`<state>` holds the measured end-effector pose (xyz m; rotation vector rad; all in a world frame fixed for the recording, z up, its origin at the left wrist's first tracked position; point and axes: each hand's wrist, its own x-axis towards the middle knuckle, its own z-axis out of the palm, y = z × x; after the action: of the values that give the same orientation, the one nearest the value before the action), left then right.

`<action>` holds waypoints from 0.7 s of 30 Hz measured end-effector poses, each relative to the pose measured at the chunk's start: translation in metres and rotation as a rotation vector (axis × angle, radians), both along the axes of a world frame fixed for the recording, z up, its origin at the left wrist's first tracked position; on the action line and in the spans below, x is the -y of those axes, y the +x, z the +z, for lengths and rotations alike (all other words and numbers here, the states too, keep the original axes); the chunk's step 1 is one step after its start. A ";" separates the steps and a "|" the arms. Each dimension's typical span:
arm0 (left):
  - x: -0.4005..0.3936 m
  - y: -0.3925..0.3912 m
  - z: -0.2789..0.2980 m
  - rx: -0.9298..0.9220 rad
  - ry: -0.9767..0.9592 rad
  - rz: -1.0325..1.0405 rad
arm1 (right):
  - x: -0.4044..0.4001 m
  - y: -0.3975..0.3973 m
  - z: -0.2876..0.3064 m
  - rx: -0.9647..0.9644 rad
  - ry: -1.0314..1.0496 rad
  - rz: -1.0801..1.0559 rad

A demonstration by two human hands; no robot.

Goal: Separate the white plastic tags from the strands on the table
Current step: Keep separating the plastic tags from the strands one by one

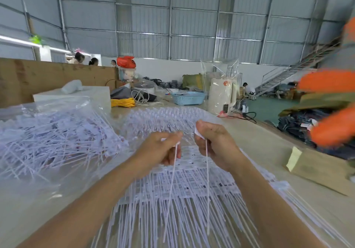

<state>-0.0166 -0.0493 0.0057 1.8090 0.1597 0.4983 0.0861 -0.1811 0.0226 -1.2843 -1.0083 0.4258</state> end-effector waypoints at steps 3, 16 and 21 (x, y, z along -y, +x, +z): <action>0.012 0.002 -0.001 -0.025 0.018 -0.012 | -0.006 -0.008 -0.001 -0.003 0.053 0.013; 0.004 0.002 0.002 -0.112 -0.258 -0.046 | -0.029 -0.031 -0.019 0.487 0.028 -0.269; 0.006 -0.007 0.013 -0.142 -0.422 -0.230 | -0.033 -0.029 -0.021 0.631 0.053 -0.424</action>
<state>-0.0235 -0.0557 0.0186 1.4248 0.1399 0.1558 0.0568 -0.1483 0.0015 -1.5764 -1.2068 -0.3558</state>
